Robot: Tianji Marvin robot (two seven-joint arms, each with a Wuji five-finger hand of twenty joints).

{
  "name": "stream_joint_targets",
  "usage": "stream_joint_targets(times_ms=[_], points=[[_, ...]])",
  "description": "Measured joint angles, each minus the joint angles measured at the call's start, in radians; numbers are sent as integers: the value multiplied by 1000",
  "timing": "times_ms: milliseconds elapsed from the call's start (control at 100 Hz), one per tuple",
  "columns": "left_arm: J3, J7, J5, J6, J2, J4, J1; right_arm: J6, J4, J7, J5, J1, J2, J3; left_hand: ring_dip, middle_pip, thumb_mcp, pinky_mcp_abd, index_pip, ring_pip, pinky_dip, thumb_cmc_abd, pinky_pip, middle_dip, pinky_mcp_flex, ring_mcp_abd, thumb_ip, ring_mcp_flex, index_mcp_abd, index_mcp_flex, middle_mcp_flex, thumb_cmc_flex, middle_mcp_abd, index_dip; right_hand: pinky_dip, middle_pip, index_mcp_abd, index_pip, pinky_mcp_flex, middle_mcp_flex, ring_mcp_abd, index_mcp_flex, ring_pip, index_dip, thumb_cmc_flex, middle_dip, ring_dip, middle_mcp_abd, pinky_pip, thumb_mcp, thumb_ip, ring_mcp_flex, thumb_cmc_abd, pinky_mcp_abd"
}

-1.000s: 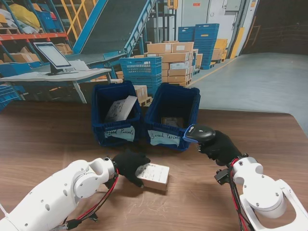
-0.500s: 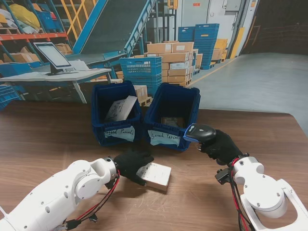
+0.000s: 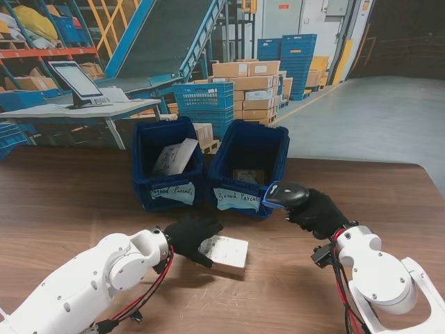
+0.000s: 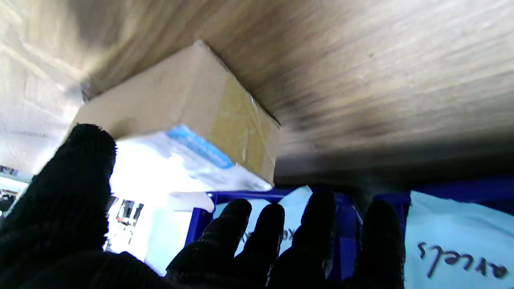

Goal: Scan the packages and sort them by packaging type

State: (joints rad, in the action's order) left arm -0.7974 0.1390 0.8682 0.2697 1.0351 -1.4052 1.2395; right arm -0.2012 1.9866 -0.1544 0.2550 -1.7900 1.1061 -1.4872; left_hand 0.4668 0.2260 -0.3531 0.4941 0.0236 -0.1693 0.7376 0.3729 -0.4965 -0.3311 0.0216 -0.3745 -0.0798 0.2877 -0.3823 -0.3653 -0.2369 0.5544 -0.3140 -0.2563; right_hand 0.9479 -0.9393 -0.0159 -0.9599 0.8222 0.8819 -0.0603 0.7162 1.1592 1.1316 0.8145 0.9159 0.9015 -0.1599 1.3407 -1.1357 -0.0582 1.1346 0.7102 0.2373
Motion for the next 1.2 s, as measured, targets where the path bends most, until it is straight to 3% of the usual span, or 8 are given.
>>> stream_joint_targets(times_ms=[360,470,670,1200], points=[[-183,-21,7,-19,10,-117,138,3,4,-59,49,39,-21,40,-11,1,-1,-8,12,0,0,-9,22,0,-18,0,0,0,13,-30,-5,9,4,0,0,0,0,0,0,0,0,0,0,0,0,0,0,0,0,0,0,0,0,0],[-237,-46,13,-15,12,-136,184,2,2,-78,60,61,-27,64,-27,1,10,-9,13,0,-48,-21,49,0,-25,0,5,0,16,-30,-5,18,6,0,0,0,0,0,0,0,0,0,0,0,0,0,0,0,0,0,0,0,0,0],[-321,-56,-3,-17,14,-177,259,2,-11,-113,100,96,-38,120,-38,26,10,-15,16,0,-72,-31,71,0,-36,0,5,0,17,-52,-17,17,10,-1,0,0,0,0,0,0,0,0,0,0,0,0,0,0,0,0,0,0,0,0],[-369,-107,-11,4,14,-178,311,30,-93,-221,148,173,-67,262,-40,26,10,-16,25,0,-83,-31,72,0,-49,0,5,0,27,-52,-37,17,16,-2,0,0,0,0,0,0,0,0,0,-1,0,0,0,0,0,0,0,0,0,0]])
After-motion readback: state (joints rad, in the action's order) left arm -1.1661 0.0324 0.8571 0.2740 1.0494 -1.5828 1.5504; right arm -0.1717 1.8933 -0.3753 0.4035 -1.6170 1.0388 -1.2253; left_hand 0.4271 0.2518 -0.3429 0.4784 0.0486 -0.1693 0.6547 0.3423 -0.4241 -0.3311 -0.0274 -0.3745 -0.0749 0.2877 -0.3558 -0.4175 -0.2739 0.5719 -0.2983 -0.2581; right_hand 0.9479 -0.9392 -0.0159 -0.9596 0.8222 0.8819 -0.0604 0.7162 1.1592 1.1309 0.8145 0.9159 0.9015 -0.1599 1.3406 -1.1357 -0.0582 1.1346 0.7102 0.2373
